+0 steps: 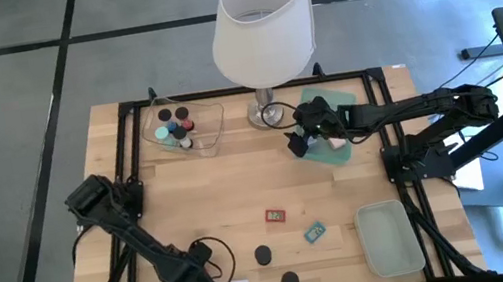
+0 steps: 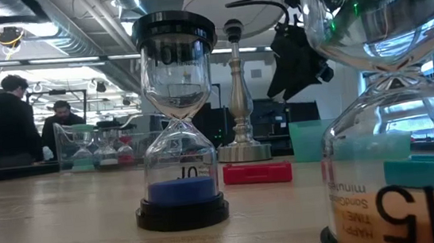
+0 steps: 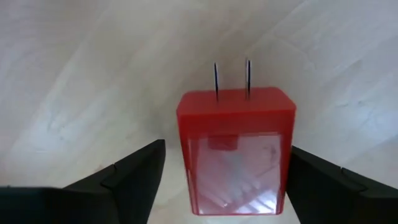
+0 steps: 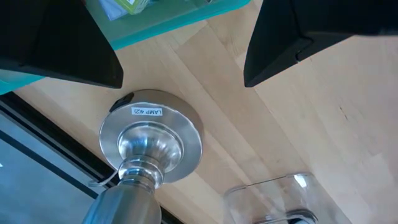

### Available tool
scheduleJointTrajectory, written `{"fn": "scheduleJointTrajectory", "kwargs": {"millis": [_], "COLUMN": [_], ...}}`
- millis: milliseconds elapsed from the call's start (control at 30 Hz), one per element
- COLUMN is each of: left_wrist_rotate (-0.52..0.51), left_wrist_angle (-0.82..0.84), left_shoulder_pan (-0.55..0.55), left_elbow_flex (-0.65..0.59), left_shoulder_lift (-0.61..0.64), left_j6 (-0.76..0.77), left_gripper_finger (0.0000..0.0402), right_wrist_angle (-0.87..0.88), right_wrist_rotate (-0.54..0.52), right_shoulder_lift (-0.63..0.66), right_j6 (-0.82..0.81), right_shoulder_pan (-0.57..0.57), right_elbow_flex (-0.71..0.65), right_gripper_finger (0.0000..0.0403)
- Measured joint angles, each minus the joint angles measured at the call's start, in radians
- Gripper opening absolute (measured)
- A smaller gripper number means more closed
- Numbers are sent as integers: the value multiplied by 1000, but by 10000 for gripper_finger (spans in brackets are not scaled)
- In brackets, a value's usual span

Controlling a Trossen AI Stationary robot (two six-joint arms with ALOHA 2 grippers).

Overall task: Pick & Place Office items
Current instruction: Put the red charger adapter into the green bin

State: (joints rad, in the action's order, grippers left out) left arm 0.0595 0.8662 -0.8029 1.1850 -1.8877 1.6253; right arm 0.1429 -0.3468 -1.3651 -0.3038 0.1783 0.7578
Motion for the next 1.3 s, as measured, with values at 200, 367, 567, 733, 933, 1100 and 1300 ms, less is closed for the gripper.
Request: {"fn": "scheduleJointTrajectory", "kwargs": {"millis": [200, 367, 567, 733, 933, 1100, 1300], "left_wrist_rotate": [27, 23, -86, -354, -761, -1035, -1191], "left_wrist_angle": [26, 46, 139, 235, 161, -61, -381], "left_shoulder_pan": [17, 41, 99, 175, 275, 339, 402], "left_elbow_flex": [0, 0, 0, 0, 0, 0, 0], "left_shoulder_lift": [4, 5, 25, 79, 151, 155, 155], "left_j6": [-30, -123, -232, -312, -585, -980, -1362], "left_gripper_finger": [230, 205, 205, 205, 205, 205, 205], "right_wrist_angle": [0, 0, -5, -53, -196, -337, -360], "right_wrist_rotate": [0, 0, 39, 103, 262, 347, 331], "right_shoulder_lift": [0, 0, 0, 0, 0, 0, 0], "right_j6": [-1, -2, -54, -110, -152, -149, -125], "right_shoulder_pan": [0, 0, 0, 0, -28, -87, -142], "right_elbow_flex": [0, 0, 0, 0, 0, 0, 0], "right_gripper_finger": [339, 339, 339, 339, 339, 339, 339]}}
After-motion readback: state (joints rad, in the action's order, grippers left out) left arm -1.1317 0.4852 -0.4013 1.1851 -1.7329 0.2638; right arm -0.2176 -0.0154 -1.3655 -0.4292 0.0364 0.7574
